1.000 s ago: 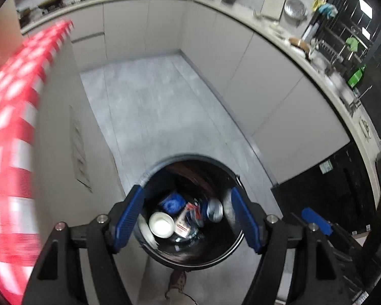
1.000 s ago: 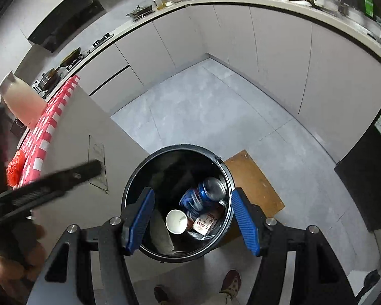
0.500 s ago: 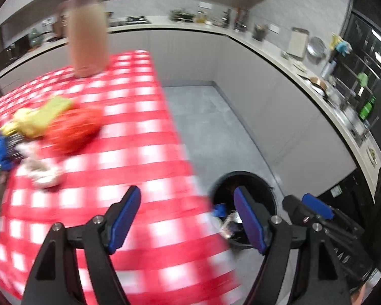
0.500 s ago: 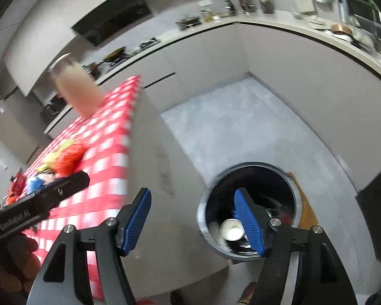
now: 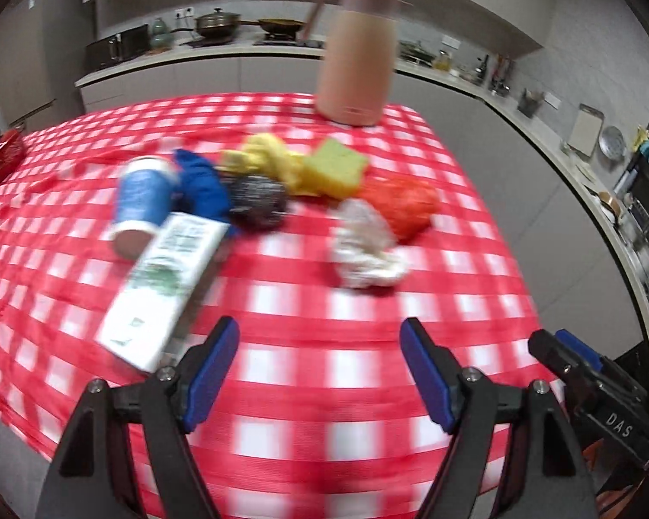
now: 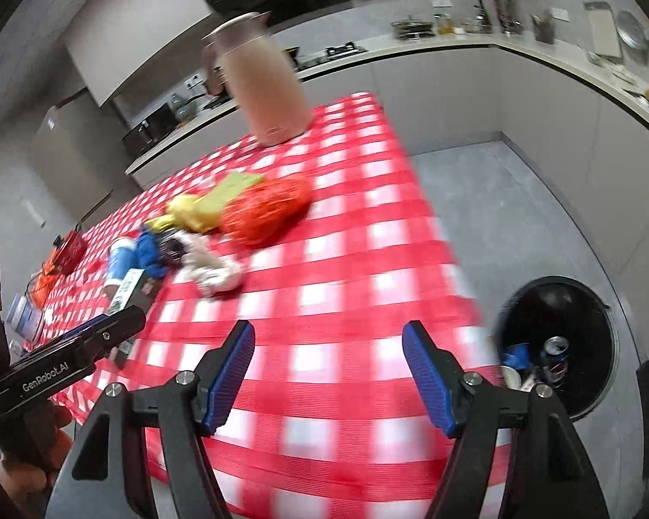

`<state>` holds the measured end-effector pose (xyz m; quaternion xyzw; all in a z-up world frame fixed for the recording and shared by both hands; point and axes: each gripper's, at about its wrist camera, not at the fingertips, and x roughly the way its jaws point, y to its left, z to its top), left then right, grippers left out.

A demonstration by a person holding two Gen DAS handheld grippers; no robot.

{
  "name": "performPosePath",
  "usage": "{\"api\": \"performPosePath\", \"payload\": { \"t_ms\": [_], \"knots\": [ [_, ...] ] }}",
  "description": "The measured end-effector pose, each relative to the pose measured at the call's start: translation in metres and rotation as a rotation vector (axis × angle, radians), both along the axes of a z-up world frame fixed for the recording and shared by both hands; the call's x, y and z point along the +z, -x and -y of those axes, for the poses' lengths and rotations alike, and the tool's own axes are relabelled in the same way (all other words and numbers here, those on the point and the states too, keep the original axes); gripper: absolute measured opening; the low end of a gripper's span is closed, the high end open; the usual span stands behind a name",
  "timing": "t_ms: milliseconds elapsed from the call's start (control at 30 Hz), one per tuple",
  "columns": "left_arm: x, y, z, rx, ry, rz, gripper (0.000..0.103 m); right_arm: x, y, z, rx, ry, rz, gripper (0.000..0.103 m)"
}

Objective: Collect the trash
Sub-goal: 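Move both tools back toward the table, then grasp the white milk carton with the right tool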

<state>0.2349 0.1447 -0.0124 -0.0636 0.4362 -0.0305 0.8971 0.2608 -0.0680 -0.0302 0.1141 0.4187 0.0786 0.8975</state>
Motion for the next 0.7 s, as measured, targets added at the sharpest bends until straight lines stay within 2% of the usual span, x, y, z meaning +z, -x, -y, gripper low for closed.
{"api": "performPosePath", "payload": {
  "t_ms": [300,400,700],
  "knots": [
    [-0.006,-0.003,-0.092,0.040,0.012,0.009,0.078,-0.013,-0.005,-0.085,0.000,0.016,-0.001,0.073],
    [-0.003,-0.004,-0.107,0.054,0.017,0.008,0.078,-0.013,-0.005,-0.101,0.008,0.019,-0.008,0.073],
    [0.003,0.002,-0.115,0.106,0.030,0.009,0.078,-0.008,-0.010,-0.125,0.087,0.034,-0.014,0.073]
  ]
}}
